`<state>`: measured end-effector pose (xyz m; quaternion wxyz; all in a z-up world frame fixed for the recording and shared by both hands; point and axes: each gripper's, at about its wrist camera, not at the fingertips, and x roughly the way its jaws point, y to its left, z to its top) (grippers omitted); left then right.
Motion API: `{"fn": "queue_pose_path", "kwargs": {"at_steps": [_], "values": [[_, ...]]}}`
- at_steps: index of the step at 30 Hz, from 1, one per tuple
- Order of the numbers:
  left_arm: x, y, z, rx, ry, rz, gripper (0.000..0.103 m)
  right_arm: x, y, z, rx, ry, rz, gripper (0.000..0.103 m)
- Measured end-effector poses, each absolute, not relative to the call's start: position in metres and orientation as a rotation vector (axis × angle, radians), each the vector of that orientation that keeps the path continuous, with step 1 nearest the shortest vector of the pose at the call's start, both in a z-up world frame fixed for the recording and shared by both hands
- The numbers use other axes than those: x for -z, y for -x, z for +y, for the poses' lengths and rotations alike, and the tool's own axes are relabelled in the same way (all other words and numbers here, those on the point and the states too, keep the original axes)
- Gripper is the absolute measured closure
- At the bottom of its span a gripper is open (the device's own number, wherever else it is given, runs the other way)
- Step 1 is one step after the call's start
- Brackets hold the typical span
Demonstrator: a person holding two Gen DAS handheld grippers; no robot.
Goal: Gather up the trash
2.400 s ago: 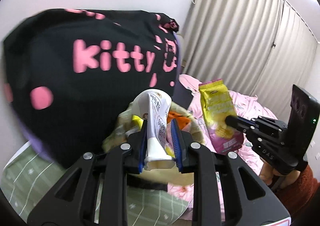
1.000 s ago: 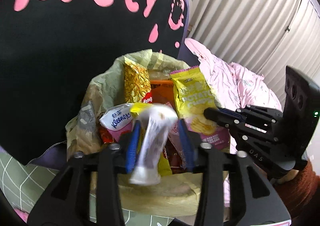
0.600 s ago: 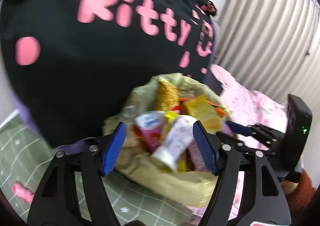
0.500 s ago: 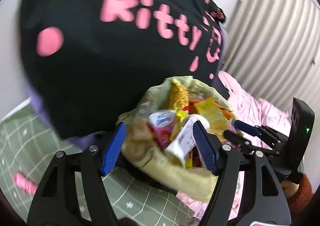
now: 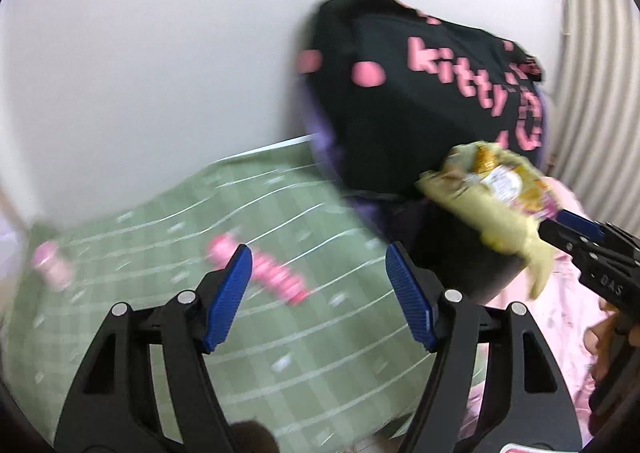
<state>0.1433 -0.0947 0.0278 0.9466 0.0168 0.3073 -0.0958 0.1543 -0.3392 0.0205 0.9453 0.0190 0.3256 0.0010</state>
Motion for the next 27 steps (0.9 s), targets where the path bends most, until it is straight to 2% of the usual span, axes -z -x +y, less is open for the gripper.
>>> {"fn": "queue_pose_path", "kwargs": {"at_steps": [12, 27], "values": [[-0.025, -0.057, -0.018, 0.048, -0.039, 0.630, 0.037, -0.008, -0.085, -0.230, -0.118, -0.026, 0.648, 0.058], [-0.043, -0.033, -0.017, 0.087, -0.002, 0.580, 0.037, -0.030, -0.057, -0.215, -0.094, -0.033, 0.583, 0.058]]}}
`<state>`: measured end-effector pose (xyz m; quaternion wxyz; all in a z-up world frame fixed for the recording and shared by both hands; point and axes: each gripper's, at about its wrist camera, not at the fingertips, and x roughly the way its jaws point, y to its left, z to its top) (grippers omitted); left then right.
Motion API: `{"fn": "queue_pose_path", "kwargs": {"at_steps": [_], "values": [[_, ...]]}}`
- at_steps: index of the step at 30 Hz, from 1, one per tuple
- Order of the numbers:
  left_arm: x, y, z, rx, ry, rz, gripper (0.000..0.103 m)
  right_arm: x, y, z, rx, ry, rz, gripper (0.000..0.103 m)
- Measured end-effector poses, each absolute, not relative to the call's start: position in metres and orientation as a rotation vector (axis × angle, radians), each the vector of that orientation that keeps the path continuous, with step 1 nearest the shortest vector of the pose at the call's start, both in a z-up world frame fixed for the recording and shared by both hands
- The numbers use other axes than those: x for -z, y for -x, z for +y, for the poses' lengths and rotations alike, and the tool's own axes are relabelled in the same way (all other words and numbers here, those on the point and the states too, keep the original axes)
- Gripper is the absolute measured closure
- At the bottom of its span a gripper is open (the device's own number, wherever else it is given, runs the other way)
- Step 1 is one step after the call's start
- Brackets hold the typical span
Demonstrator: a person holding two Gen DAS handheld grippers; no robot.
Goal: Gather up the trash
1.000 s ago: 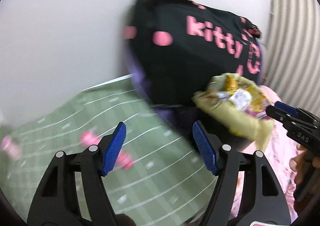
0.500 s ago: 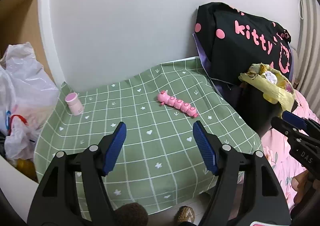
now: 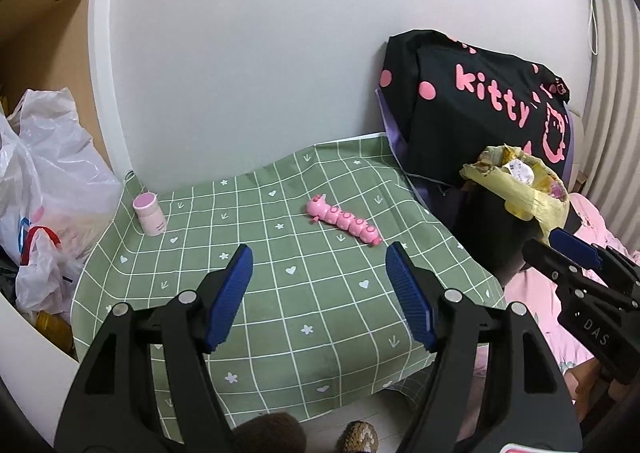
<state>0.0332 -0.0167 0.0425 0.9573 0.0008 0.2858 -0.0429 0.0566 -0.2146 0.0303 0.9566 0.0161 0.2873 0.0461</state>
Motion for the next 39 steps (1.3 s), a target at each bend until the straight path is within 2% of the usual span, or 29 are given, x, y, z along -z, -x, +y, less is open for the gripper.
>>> {"fn": "queue_pose_path", "kwargs": {"at_steps": [39], "values": [[-0.042, -0.025, -0.031, 0.119, -0.020, 0.575, 0.037, -0.034, -0.042, -0.232, -0.054, -0.048, 0.572, 0.058]]}}
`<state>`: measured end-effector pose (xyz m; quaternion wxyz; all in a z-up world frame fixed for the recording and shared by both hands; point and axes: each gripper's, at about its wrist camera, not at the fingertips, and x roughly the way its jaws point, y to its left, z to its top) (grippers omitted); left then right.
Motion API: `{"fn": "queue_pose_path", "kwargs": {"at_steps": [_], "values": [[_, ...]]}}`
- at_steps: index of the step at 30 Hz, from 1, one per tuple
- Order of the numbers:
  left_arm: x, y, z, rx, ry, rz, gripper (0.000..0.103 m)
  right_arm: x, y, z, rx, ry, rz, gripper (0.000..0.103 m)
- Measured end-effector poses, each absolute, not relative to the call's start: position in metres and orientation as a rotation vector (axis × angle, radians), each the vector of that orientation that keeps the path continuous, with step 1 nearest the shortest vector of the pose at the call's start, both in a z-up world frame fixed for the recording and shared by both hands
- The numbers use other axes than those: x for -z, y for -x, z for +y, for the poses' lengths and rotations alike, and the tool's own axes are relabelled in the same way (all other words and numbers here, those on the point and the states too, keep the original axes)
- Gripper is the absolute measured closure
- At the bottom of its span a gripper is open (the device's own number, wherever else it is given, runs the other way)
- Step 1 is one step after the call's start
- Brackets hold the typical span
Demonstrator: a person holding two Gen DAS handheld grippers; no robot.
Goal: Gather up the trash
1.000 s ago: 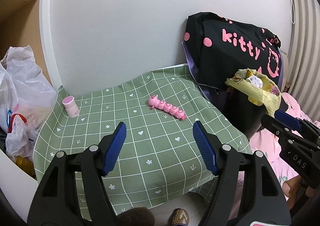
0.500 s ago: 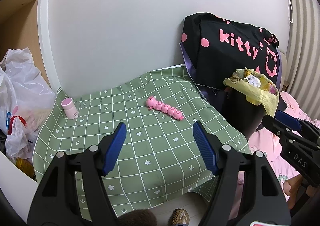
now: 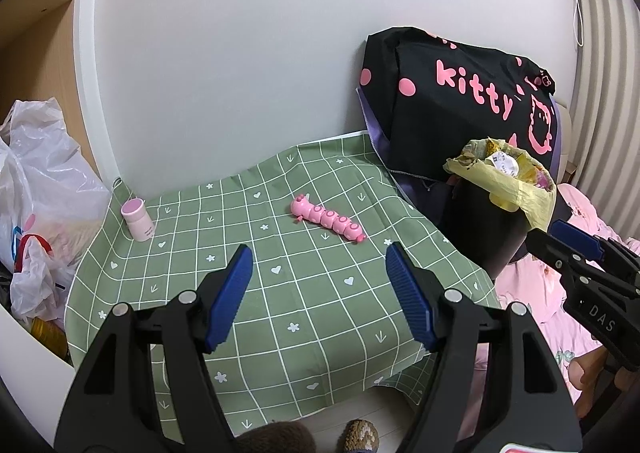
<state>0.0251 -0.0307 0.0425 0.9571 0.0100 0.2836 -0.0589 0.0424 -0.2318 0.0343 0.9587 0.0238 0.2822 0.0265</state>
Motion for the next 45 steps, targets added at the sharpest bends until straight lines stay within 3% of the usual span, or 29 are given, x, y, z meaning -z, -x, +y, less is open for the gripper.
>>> {"fn": "queue_pose_path", "kwargs": {"at_steps": [45], "values": [[-0.0451, -0.0232, -0.0349, 0.128, -0.020, 0.553, 0.037, -0.0367, -0.0413, -0.2366, -0.026, -0.058, 0.561, 0.058]]}}
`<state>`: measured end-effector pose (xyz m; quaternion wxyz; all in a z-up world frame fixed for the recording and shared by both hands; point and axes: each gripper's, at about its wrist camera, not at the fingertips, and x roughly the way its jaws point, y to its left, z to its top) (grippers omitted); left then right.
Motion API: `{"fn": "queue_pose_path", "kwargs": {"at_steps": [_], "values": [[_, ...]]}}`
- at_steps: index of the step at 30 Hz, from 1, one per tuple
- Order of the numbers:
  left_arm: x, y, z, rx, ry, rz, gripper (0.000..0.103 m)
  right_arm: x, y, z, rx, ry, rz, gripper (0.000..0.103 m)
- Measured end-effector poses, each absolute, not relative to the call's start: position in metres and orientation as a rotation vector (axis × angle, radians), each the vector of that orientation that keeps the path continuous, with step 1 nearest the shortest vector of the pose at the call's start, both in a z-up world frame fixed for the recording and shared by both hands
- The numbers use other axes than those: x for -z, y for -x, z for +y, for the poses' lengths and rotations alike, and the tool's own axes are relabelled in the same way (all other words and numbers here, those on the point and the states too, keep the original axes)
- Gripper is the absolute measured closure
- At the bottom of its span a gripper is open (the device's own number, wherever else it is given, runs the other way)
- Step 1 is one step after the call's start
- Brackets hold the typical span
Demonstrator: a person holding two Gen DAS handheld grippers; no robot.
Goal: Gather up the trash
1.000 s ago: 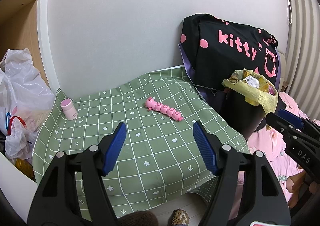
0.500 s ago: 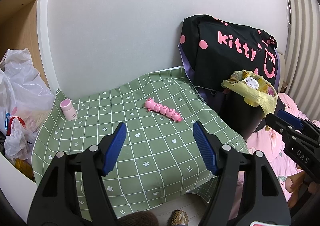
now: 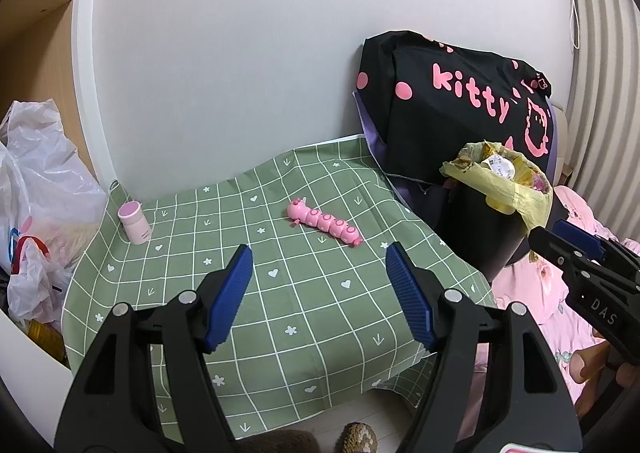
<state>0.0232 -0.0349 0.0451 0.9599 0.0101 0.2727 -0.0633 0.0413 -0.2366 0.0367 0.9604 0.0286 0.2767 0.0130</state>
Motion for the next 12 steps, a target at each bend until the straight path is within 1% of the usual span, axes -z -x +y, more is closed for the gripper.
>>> {"fn": "queue_pose_path", "kwargs": {"at_steps": [4, 7, 9, 11, 12], "values": [[-0.044, -0.025, -0.031, 0.119, -0.024, 0.550, 0.037, -0.036, -0.042, -0.237, -0.029, -0.057, 0.566, 0.058], [-0.038, -0.035, -0.023, 0.114, 0.007, 0.594, 0.037, -0.033, -0.050, -0.235, -0.039, -0.051, 0.581, 0.057], [-0.029, -0.046, -0.015, 0.086, 0.027, 0.641, 0.037, -0.028, -0.063, -0.231, -0.061, -0.036, 0.593, 0.051], [-0.014, -0.064, 0.000, 0.020, 0.030, 0.680, 0.035, -0.019, -0.083, -0.224, -0.103, -0.017, 0.617, 0.050], [-0.008, -0.073, 0.008, -0.018, 0.033, 0.697, 0.032, -0.009, -0.101, -0.216, -0.150, 0.001, 0.647, 0.050]]}}
